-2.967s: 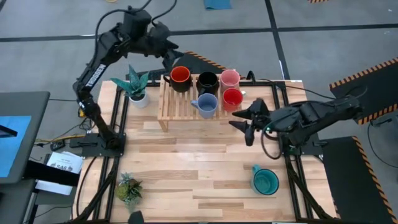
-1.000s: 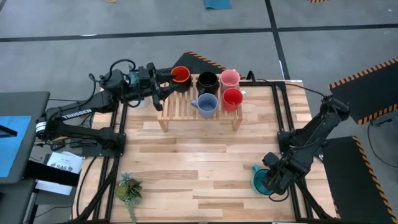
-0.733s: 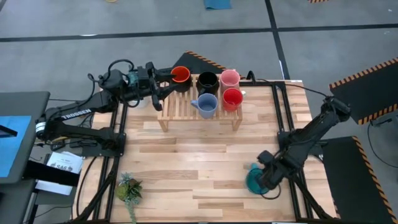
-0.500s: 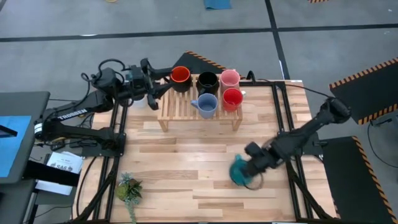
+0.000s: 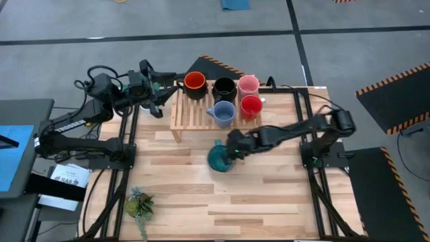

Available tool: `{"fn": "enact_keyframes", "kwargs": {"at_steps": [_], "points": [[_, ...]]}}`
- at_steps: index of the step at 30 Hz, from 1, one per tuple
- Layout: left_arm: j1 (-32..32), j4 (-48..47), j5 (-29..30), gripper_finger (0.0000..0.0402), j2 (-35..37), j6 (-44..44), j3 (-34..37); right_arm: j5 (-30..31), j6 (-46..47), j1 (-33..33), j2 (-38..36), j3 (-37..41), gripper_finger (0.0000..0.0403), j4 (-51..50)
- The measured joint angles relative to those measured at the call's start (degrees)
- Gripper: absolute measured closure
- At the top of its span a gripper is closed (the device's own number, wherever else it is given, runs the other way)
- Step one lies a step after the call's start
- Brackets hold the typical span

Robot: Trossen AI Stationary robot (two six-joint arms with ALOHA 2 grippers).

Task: Place coffee mugs
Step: Put the teal blue mug on the shelf

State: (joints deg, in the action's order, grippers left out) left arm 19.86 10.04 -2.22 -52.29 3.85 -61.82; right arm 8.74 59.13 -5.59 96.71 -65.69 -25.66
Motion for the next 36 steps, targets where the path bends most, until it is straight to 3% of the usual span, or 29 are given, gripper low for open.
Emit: {"fn": "enact_keyframes", "kwargs": {"at_steps": [13,27,36], "points": [[0.0,-1.4,0.1,0.0198,1.1,1.1,0.0,-10.4,-10.1,3.2,18.9,-22.4,0.0347,0.6],[0.0,-2.0,0.1,0.0198,1.1,1.9,0.0,-11.0,-12.4,3.9,17.0,-25.4,0.0336,1.6],[0.0,-2.0,0.1,0.0198,1.1,1.6,0.0,-10.0,-12.7,3.9,16.8,-25.6,0.0243,0.4]]}}
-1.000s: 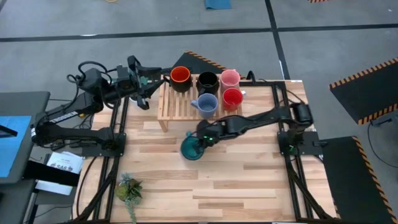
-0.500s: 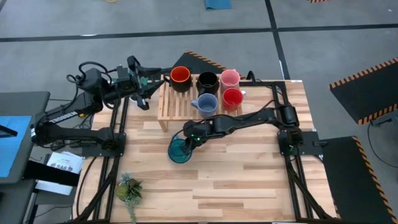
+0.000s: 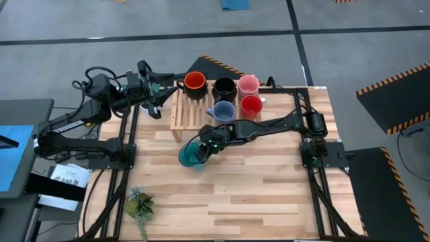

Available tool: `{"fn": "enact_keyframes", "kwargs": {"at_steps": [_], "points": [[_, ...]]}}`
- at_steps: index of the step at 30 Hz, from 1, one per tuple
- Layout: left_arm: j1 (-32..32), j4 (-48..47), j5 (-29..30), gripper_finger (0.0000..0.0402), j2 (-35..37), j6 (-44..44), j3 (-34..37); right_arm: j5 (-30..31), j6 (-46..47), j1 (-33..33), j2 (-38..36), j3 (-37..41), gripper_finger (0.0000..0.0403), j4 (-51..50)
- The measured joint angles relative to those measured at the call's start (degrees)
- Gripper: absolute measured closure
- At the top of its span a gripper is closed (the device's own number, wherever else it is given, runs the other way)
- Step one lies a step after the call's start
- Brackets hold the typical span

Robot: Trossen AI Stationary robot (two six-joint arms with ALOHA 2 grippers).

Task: Place coffee mugs
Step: Put the teal blue mug on the shelf

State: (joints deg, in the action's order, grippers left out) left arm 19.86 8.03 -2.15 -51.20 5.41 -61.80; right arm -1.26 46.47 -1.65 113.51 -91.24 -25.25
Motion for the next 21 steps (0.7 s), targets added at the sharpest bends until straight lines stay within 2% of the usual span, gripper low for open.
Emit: {"fn": "enact_keyframes", "kwargs": {"at_steps": [7,21], "points": [[0.0,0.0,0.0,0.0198,0.0,0.1,0.0,0.0,-2.0,0.1,0.0,0.0,0.0192,0.6],[0.0,0.0,0.0,0.0198,0.0,0.4,0.0,-0.3,-5.7,-0.1,-0.8,0.0,0.0197,-1.3]]}}
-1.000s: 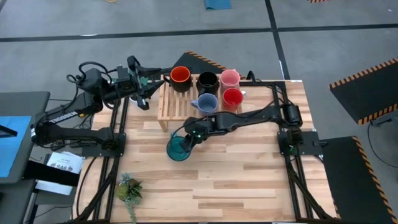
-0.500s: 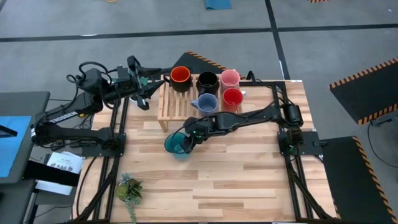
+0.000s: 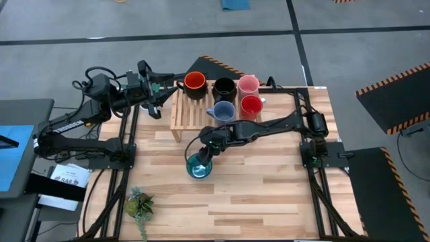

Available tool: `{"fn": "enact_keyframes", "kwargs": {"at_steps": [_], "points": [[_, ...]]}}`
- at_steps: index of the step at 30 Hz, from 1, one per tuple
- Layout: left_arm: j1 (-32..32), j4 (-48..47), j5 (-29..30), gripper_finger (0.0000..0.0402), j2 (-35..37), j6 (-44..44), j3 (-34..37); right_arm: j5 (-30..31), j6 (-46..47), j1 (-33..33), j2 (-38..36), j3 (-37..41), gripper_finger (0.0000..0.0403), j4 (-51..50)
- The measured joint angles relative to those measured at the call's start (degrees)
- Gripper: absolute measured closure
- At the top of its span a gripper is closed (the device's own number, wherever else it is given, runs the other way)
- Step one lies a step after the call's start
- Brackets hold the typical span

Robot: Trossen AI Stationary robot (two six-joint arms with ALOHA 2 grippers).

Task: Place coffee mugs
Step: Put the teal blue mug on the shelf

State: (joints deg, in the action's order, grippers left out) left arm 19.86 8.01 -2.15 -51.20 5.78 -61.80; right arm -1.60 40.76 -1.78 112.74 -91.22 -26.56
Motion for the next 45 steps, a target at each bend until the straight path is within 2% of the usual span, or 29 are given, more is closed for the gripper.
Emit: {"fn": "enact_keyframes", "kwargs": {"at_steps": [5,9,17,21,26,31,35,40,45], "points": [[0.0,-3.5,0.0,0.0198,0.4,-0.3,0.1,2.9,-8.4,-0.4,-5.9,0.5,0.0197,-8.5],[0.0,-9.3,-0.4,0.0198,1.4,-2.0,0.1,8.9,-12.8,-1.5,-10.8,0.6,0.0197,-18.6],[0.0,-15.5,-2.1,0.0198,2.9,-9.3,0.1,18.5,-12.1,-7.2,-18.7,1.4,0.0198,-35.0],[0.0,-16.3,-4.9,0.0198,2.8,-12.9,0.0,19.3,-6.7,-11.1,-27.0,10.4,0.0198,-35.0],[-3.0,-17.0,-5.0,0.0198,1.9,-15.8,0.1,19.1,7.8,-17.1,-41.0,26.0,0.0198,-28.8],[-9.9,-19.8,-0.7,0.0198,-0.7,-17.0,0.0,26.0,20.1,-22.6,-53.4,36.8,0.0198,-19.8],[-17.3,-26.8,6.6,0.0198,-4.0,-20.3,0.1,30.2,23.9,-24.6,-58.1,39.4,0.0198,-19.8],[-24.0,-36.1,13.8,0.0198,-10.1,-30.7,0.1,30.4,21.1,-24.8,-59.2,39.6,0.0198,-19.6],[-25.7,-44.3,15.0,0.0198,-17.6,-45.5,0.1,30.5,18.0,-23.9,-58.7,39.6,0.0198,-19.6]]}}
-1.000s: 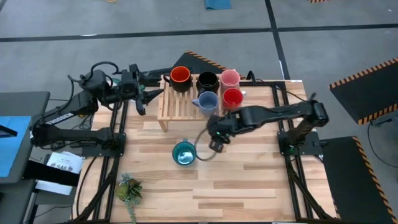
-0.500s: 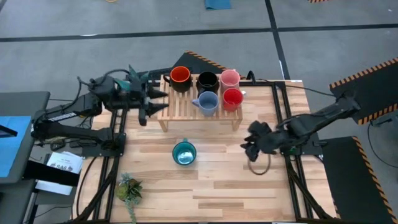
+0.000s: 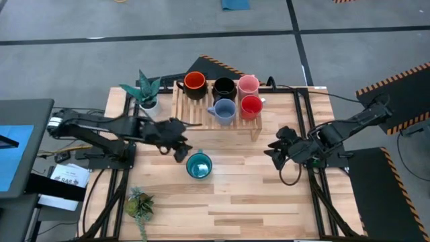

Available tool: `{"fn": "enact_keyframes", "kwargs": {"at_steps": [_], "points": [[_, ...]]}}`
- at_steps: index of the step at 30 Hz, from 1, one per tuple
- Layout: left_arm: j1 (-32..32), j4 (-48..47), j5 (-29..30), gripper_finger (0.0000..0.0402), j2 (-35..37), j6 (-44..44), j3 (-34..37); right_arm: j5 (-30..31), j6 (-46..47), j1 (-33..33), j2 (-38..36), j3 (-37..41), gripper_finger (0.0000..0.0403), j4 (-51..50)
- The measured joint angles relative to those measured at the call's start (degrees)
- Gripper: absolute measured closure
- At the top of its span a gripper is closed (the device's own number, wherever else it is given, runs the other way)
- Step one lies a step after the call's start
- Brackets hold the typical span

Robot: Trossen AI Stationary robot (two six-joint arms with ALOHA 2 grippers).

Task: Place coffee mugs
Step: Put the teal blue mug on the shelf

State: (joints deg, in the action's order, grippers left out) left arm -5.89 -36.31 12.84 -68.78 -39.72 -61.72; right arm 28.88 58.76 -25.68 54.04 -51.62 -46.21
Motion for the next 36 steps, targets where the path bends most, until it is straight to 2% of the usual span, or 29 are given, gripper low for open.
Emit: {"fn": "enact_keyframes", "kwargs": {"at_steps": [4,7,10,16,22,25,27,30,31,36], "points": [[0.0,-1.5,-3.1,0.0198,-6.6,-8.3,0.0,0.1,-1.9,0.8,0.6,0.1,0.0198,-0.2],[0.0,-1.5,-7.0,0.0198,-11.2,-11.1,0.0,0.1,-2.3,1.1,1.7,0.0,0.0198,-0.2],[-0.2,-1.8,-8.1,0.0198,-15.1,-13.3,0.0,-0.1,-2.3,1.0,2.0,0.0,0.0198,-0.1],[-0.3,-2.1,-7.7,0.0198,-20.8,-15.0,0.0,-0.2,-2.3,1.0,2.9,-0.1,0.0198,0.1],[-0.5,-1.7,-11.6,0.0201,-23.6,-15.0,0.0,-0.3,-2.4,1.0,3.0,0.0,0.0198,-0.2],[-0.5,-1.3,-12.8,0.0234,-23.4,-14.2,0.0,-0.3,-2.4,1.0,3.0,0.0,0.0198,-0.1],[-0.3,-1.6,-14.0,0.0280,-22.3,-12.6,0.0,-0.3,-2.5,1.0,3.0,0.0,0.0198,-0.2],[0.2,-3.8,-14.7,0.0369,-20.4,-9.0,-1.3,-0.2,-3.6,1.0,3.0,0.0,0.0198,0.0],[0.4,-5.3,-14.4,0.0384,-19.6,-7.5,-2.0,-0.2,-3.7,1.0,3.0,0.0,0.0198,-0.1],[2.8,-15.9,-17.0,0.0397,-13.1,-1.7,-8.7,-0.2,-3.9,1.1,3.0,0.0,0.0198,0.0]]}}
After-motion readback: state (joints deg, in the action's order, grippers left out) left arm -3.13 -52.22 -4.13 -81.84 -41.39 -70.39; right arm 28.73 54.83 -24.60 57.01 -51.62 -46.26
